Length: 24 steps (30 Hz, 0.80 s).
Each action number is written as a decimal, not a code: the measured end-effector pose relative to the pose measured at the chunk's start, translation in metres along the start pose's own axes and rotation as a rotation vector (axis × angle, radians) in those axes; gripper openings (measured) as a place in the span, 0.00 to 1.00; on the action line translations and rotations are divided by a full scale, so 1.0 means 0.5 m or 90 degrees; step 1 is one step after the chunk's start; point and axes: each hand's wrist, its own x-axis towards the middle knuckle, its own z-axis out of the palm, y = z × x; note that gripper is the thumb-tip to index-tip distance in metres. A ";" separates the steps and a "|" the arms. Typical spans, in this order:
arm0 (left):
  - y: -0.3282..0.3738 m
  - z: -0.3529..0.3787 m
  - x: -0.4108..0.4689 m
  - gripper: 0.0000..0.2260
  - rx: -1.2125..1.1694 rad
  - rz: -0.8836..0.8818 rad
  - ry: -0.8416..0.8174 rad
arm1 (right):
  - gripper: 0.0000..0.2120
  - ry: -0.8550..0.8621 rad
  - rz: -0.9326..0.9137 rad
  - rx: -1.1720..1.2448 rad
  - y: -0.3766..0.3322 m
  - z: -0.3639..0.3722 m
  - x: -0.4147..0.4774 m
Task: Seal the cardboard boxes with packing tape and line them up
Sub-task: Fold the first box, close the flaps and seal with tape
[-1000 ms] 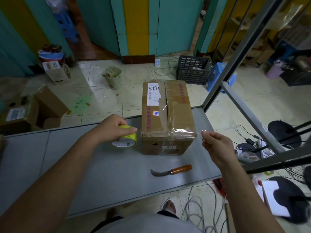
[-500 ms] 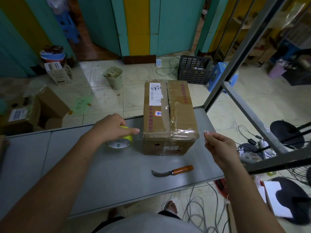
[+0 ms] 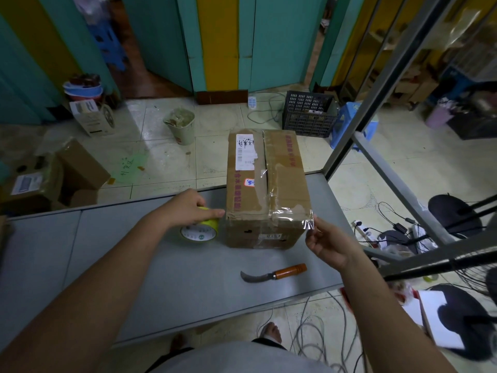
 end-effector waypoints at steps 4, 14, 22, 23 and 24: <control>0.004 0.012 0.009 0.25 0.027 0.023 -0.010 | 0.12 0.011 0.047 0.003 0.026 0.002 0.000; 0.031 0.095 -0.021 0.22 -0.060 0.037 0.001 | 0.17 0.115 0.042 0.057 0.003 0.023 0.044; 0.071 0.217 -0.055 0.19 -0.239 0.008 0.088 | 0.19 0.131 -0.106 -0.007 -0.041 0.053 0.084; 0.072 0.218 -0.059 0.18 -0.251 0.005 0.087 | 0.20 0.167 -0.137 -0.062 -0.025 0.041 0.085; 0.073 0.216 -0.063 0.17 -0.264 0.004 0.077 | 0.20 0.219 -0.188 -0.180 -0.002 0.022 0.082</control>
